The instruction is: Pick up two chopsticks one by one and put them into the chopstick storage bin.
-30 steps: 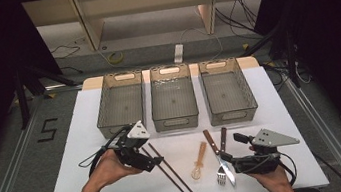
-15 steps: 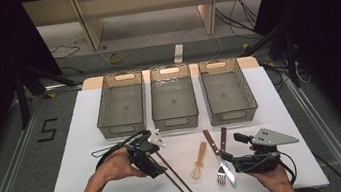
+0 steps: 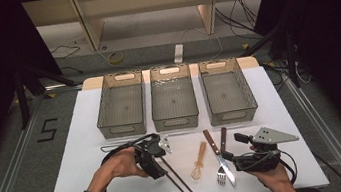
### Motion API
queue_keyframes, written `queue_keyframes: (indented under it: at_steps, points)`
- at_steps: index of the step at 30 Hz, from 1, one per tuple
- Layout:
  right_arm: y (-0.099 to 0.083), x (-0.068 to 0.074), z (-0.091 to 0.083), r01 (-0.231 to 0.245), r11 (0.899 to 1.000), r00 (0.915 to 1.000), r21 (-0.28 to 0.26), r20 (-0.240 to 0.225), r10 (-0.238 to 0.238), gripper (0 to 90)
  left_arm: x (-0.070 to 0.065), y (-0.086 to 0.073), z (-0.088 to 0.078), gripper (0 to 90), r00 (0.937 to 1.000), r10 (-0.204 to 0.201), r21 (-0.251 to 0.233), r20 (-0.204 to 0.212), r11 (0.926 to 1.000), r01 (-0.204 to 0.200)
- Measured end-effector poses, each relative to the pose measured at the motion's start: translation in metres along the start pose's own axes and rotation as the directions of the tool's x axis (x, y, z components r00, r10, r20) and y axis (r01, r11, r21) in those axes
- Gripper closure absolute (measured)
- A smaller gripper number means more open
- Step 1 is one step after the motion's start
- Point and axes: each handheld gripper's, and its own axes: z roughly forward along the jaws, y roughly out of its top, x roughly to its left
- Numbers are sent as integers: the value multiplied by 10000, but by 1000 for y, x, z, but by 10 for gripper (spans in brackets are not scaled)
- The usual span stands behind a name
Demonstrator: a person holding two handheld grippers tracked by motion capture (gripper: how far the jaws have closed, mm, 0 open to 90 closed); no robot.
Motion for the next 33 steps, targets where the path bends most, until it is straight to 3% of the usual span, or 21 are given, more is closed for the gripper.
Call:
queue_keyframes:
  at_steps: [5,7,14,21,25,30,33]
  points:
    - [0,0,1,-13,10000,10000,70,-6,13,230,-1,1,4,433,9992,319,116,235,9994,-321]
    - [0,0,1,-4,10000,10000,76,-10,4,230,0,2,8,444,9977,622,381,258,9973,-632]
    - [0,0,1,-19,9999,10000,114,-15,20,232,-4,5,17,472,9932,1072,725,450,9913,-1102]
    - [0,0,2,-15,9998,10000,175,-42,15,234,-4,4,18,467,9909,1187,704,642,9899,-1231]
    - [0,1,2,-22,9998,10000,174,-77,23,234,-3,2,18,466,9910,1065,904,811,9894,-1138]
    - [-1,1,2,20,9998,10000,206,-88,-18,234,-7,2,18,478,9881,1300,1319,819,9813,-1401]
    - [0,1,2,7,9998,10000,200,-92,-5,235,-8,1,17,475,9889,1172,1426,915,9813,-1295]
